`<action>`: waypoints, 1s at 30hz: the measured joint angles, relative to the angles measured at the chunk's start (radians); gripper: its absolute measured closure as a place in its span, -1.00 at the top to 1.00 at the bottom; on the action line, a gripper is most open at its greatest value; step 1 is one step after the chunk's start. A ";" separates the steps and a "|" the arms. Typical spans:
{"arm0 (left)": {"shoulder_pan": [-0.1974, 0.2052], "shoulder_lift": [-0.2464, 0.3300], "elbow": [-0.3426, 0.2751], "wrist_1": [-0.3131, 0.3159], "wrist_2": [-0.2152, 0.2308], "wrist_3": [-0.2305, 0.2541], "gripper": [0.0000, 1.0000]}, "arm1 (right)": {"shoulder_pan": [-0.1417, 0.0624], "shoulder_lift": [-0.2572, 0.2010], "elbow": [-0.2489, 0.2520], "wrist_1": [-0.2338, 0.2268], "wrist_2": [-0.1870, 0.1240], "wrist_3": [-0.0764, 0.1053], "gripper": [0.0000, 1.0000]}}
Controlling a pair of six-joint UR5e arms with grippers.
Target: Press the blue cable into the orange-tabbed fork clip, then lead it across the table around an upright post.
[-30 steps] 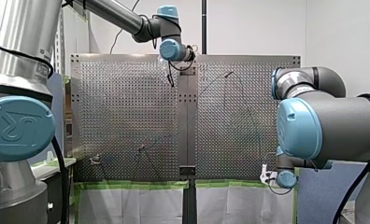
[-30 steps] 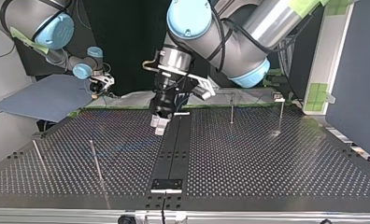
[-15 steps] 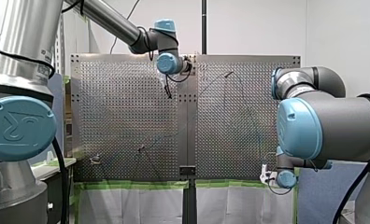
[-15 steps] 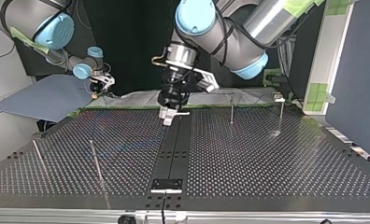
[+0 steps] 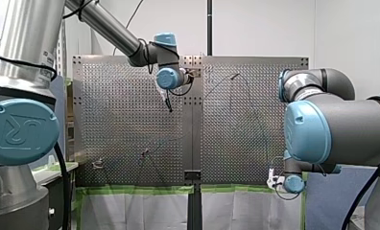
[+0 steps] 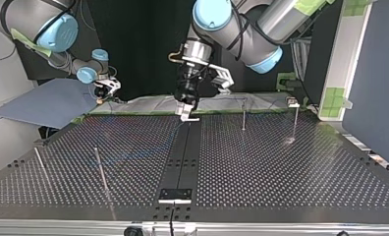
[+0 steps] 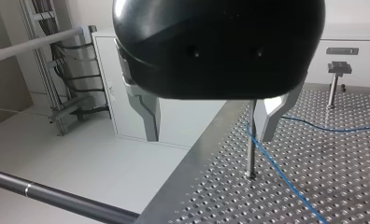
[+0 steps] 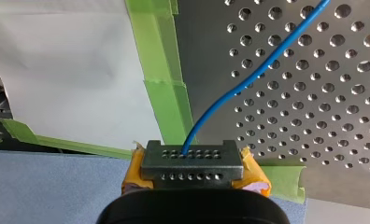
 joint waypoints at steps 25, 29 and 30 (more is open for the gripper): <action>0.028 0.000 -0.227 0.078 -0.015 -0.003 1.00 | 0.003 0.000 0.000 0.000 -0.001 0.000 -1.00; 0.029 0.000 -0.261 0.078 -0.022 -0.001 1.00 | 0.004 0.000 0.000 0.000 -0.001 0.000 -1.00; 0.030 0.000 -0.269 0.078 -0.023 -0.001 1.00 | 0.004 0.000 0.000 0.000 -0.001 0.000 -1.00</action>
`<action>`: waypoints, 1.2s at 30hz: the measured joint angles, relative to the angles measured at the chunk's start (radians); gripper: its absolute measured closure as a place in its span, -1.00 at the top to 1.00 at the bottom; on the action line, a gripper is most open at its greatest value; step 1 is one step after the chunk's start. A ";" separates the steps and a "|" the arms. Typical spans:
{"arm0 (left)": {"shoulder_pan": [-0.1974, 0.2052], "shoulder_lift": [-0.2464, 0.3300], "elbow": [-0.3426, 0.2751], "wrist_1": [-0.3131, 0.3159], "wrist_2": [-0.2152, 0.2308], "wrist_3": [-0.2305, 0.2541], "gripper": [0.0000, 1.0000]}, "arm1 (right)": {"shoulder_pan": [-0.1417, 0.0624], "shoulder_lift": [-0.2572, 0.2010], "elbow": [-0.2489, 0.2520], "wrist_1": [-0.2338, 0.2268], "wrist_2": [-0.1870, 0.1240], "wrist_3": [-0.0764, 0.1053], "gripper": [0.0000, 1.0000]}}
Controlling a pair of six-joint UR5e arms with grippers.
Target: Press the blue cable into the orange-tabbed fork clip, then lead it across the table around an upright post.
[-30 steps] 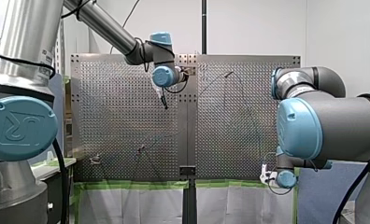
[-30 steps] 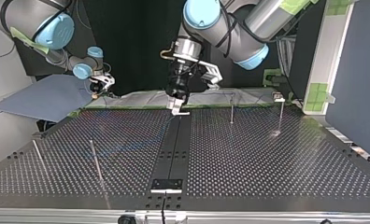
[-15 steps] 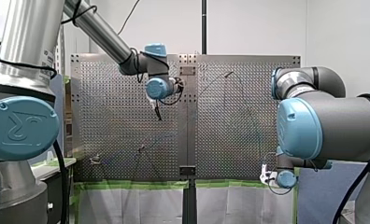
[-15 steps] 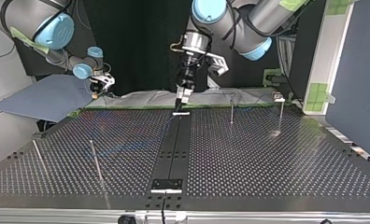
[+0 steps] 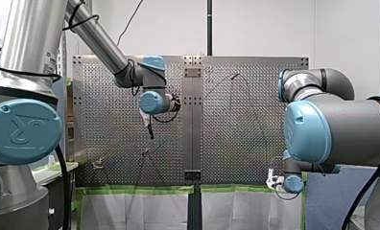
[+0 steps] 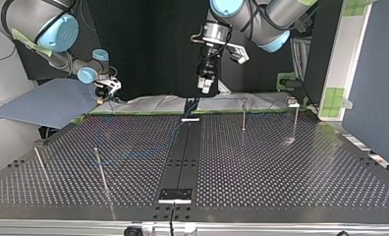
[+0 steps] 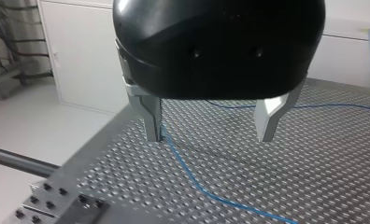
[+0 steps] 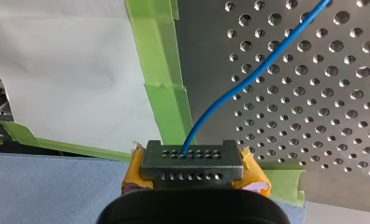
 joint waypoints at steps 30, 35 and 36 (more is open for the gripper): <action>0.057 -0.016 -0.254 0.126 0.076 0.066 1.00 | 0.005 0.000 0.000 -0.001 0.000 0.000 -1.00; 0.076 -0.050 -0.292 0.165 0.095 0.083 1.00 | 0.005 0.000 0.000 0.000 -0.002 0.001 -1.00; 0.079 -0.056 -0.299 0.172 0.100 0.086 1.00 | 0.006 0.000 0.000 0.001 -0.002 0.001 -1.00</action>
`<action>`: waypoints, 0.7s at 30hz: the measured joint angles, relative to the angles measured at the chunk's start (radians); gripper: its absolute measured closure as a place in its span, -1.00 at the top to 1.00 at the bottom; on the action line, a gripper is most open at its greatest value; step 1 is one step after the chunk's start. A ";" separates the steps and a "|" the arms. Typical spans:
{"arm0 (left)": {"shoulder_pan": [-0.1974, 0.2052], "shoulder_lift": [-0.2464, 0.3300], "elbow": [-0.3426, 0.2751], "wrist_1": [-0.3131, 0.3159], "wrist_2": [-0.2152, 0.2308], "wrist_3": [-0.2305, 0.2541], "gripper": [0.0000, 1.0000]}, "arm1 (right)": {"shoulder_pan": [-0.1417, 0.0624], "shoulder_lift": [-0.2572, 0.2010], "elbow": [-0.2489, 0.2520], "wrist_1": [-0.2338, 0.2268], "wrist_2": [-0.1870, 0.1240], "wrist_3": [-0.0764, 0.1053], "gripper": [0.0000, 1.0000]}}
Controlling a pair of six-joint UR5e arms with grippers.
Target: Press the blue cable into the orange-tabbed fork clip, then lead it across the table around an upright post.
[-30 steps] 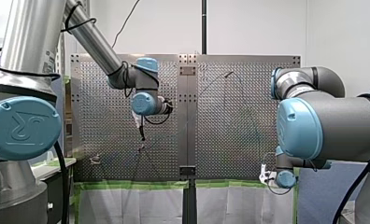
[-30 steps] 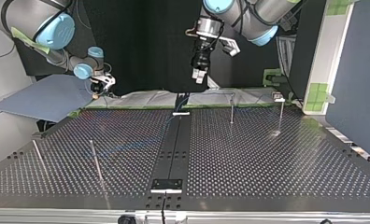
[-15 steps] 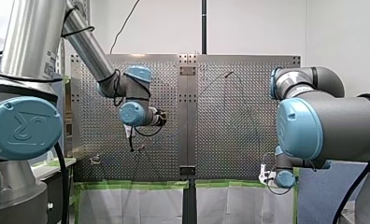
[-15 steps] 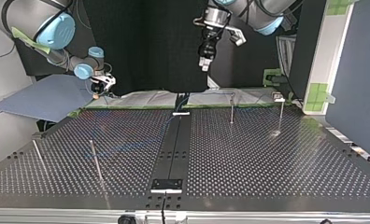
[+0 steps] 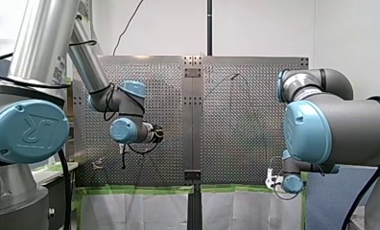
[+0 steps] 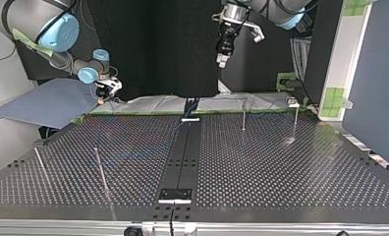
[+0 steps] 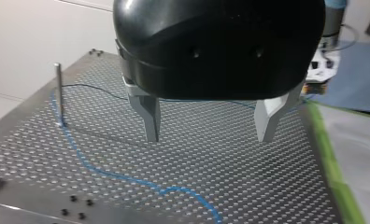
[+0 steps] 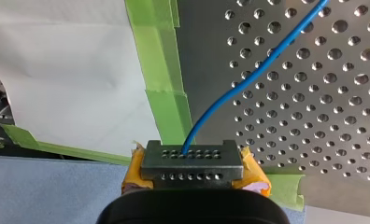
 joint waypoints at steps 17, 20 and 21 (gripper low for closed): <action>0.042 -0.123 -0.033 0.143 0.076 0.006 1.00 | 0.010 0.000 0.000 0.012 -0.001 -0.001 -1.00; 0.045 -0.126 -0.020 0.164 0.082 0.001 1.00 | 0.012 0.000 0.000 0.012 -0.003 -0.001 -1.00; 0.046 -0.126 -0.018 0.167 0.083 0.001 1.00 | 0.012 0.000 0.000 0.012 -0.003 -0.001 -1.00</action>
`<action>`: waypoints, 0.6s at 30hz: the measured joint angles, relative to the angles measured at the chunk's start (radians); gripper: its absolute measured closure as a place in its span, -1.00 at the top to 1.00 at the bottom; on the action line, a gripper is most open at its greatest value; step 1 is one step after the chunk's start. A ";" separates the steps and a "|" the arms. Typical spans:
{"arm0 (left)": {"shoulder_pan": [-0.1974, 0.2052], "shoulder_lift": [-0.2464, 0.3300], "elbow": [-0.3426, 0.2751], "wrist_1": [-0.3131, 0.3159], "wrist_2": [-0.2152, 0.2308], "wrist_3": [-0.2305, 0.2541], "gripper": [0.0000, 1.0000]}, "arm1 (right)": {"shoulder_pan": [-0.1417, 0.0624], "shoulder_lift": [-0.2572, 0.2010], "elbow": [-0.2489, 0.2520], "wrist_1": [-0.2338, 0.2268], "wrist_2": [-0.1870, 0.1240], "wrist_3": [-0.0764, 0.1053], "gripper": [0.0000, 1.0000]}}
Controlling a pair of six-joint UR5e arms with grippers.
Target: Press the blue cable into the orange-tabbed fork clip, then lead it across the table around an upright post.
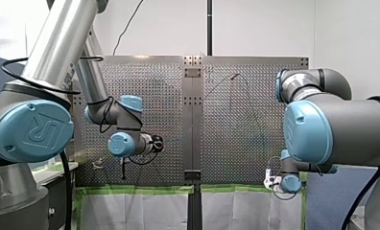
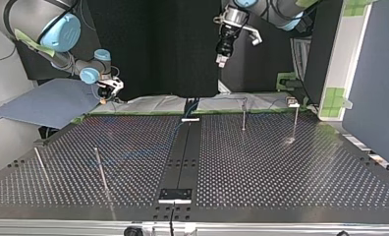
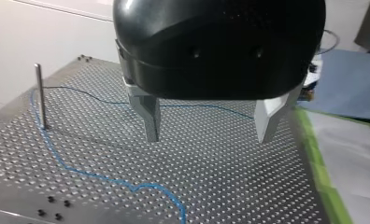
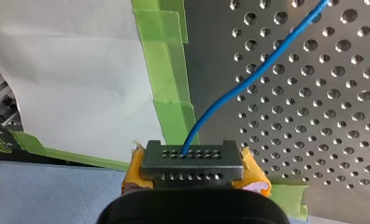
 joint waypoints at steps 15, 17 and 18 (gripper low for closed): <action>0.001 0.000 0.004 0.007 0.002 -0.002 1.00 | 0.001 0.000 0.000 0.000 -0.001 0.000 -1.00; 0.001 -0.001 0.004 0.007 0.002 -0.002 1.00 | 0.001 0.000 0.000 0.000 -0.001 0.000 -1.00; 0.001 0.000 0.004 0.007 0.002 -0.002 1.00 | 0.001 0.000 0.000 0.000 -0.001 0.000 -1.00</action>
